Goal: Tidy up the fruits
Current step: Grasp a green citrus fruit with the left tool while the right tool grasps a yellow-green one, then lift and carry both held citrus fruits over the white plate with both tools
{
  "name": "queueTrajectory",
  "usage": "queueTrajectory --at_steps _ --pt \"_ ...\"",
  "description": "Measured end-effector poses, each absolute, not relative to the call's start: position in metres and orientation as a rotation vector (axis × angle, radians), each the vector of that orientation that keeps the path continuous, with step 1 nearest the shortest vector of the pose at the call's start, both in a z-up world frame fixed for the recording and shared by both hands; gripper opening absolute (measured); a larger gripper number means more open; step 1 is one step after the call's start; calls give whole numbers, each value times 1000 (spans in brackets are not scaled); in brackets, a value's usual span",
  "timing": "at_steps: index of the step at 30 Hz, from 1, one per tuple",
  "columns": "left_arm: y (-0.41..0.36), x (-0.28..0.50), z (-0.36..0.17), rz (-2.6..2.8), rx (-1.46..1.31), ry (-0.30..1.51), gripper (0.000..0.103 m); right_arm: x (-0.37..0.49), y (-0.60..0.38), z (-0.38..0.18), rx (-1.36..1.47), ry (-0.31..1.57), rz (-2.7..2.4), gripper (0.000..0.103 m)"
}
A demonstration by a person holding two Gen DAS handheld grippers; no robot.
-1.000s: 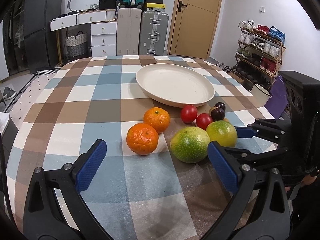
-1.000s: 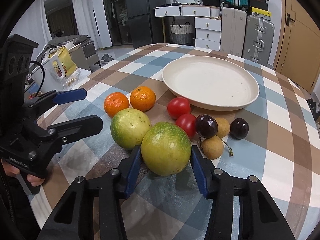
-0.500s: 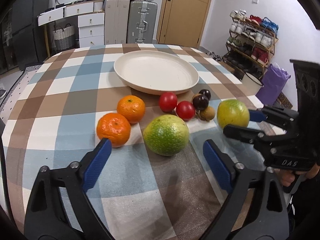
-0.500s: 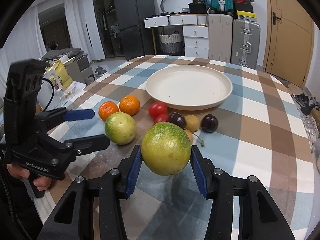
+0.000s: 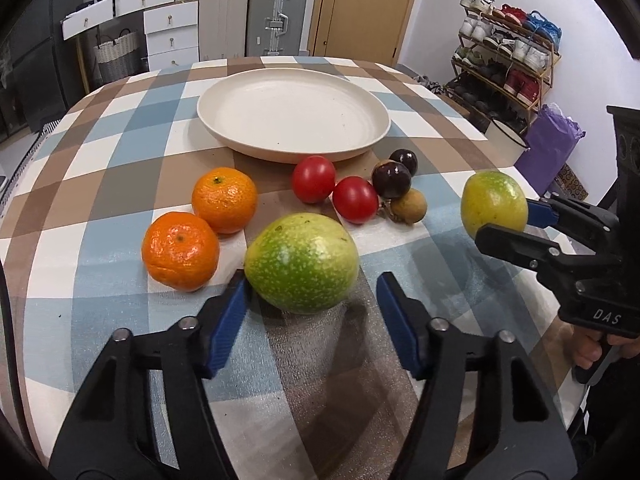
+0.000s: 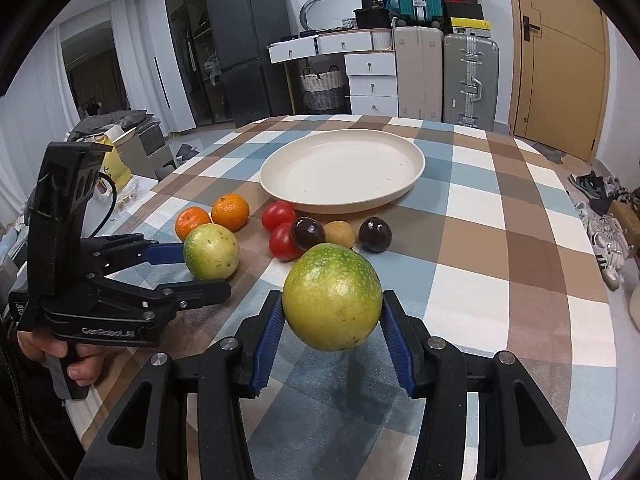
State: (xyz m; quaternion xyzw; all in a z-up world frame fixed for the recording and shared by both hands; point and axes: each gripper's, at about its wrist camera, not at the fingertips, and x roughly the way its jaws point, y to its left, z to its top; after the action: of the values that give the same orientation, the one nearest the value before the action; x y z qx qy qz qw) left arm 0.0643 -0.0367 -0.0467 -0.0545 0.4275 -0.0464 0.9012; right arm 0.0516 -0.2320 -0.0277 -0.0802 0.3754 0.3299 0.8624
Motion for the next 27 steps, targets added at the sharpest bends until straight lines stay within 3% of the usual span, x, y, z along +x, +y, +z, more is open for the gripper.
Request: queueTrajectory --at_steps 4,27 --pt "-35 66 -48 -96 -126 887 49 52 -234 -29 -170 791 688 49" --pt "-32 52 -39 -148 -159 823 45 52 -237 -27 -173 790 686 49"
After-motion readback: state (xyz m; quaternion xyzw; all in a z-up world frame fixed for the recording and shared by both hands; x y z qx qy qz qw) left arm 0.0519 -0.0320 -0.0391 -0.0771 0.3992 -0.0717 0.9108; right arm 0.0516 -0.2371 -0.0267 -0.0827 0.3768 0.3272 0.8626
